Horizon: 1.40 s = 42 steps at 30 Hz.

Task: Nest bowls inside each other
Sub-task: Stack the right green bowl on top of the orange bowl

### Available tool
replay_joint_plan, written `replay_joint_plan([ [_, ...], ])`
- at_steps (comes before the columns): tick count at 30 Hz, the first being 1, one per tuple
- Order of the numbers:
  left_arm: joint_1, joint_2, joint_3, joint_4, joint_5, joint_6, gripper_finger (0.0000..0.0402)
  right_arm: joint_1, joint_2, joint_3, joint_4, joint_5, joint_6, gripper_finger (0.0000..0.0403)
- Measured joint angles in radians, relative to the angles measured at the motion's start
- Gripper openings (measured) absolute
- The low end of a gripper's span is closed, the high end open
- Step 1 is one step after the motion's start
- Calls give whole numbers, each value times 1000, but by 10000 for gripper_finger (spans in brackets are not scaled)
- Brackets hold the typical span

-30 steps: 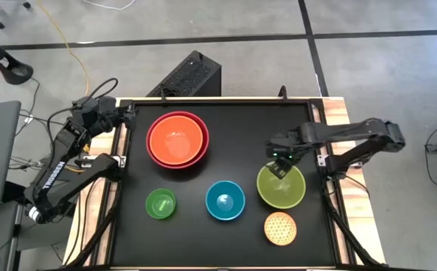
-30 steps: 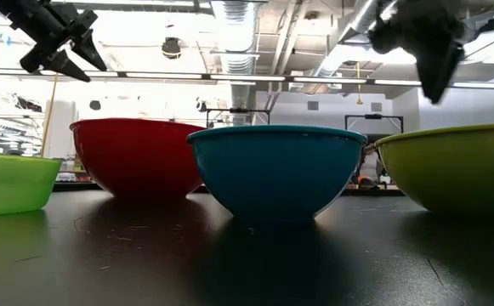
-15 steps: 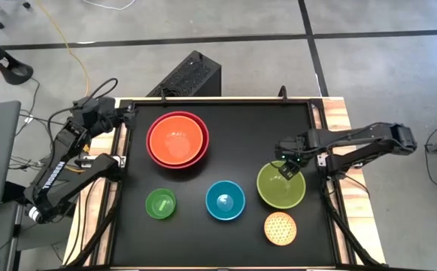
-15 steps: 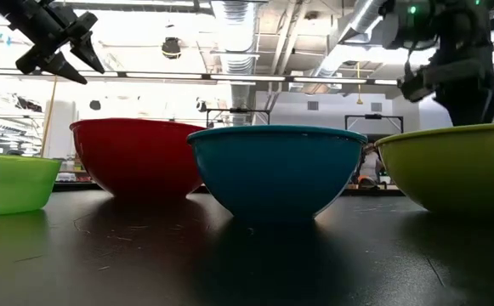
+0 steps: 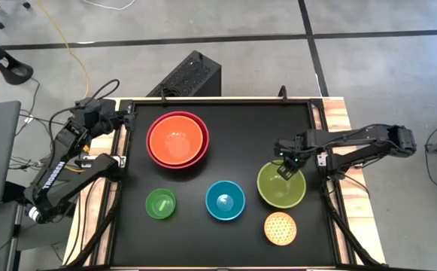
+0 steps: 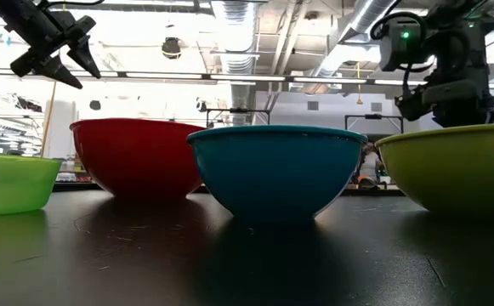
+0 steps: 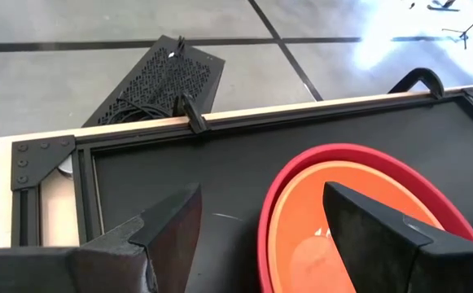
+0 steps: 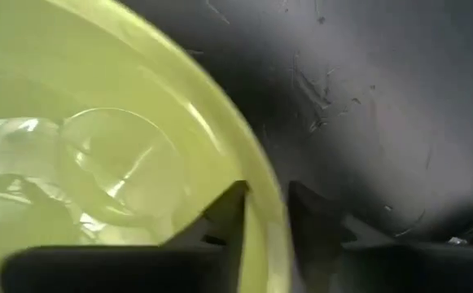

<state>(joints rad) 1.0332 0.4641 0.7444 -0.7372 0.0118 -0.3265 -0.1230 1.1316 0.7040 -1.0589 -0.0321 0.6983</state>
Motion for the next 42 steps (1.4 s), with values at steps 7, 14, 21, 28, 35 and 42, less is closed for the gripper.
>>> replay_joint_plan([
  [7,0,0,0,0,2,12,247,-47,-24,35,-8,-35,0,25],
  [14,0,-2,0,-28,3,59,247,-86,-24,233,-68,-65,8,20],
  [21,0,-2,0,-32,10,87,247,-102,100,542,11,-20,34,17],
  [28,0,-2,0,2,49,106,247,-110,399,872,197,15,11,17],
  [35,0,-2,0,56,132,124,247,-151,758,1238,231,-38,-49,18],
  [42,0,-2,0,61,133,143,247,-184,1023,1509,223,-85,-52,19],
])
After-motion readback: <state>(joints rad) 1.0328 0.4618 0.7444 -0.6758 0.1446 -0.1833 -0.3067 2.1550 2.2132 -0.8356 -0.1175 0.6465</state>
